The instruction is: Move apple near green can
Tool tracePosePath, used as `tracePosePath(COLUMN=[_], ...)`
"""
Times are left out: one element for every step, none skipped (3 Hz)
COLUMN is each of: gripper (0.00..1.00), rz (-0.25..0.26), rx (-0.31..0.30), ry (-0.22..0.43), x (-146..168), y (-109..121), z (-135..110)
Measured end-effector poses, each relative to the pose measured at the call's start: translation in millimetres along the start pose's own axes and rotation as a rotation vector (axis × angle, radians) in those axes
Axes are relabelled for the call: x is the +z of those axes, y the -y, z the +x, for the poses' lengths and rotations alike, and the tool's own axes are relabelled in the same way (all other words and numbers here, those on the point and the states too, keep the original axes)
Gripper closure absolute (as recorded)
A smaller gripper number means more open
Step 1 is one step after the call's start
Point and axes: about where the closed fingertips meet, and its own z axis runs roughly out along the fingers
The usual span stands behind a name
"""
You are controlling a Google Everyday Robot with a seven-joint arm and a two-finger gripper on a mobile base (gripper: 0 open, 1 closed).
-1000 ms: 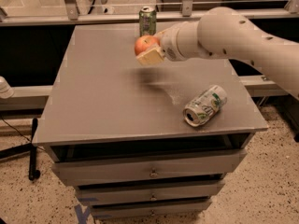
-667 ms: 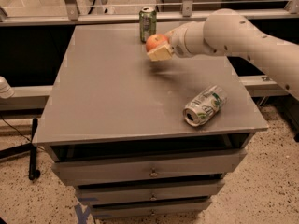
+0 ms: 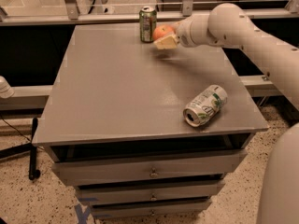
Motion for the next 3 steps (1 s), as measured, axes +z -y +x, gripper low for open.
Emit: tracePosePath(gripper=[1.00,1.00,1.00], rz=[-0.047,-0.051,-0.052], rx=[-0.007,-0.003,0.006], ry=[0.049,0.039,0.029], x=[34.2,37.3,37.2], y=[11.1,13.3,14.7], z=[-18.4,-14.3,-9.3])
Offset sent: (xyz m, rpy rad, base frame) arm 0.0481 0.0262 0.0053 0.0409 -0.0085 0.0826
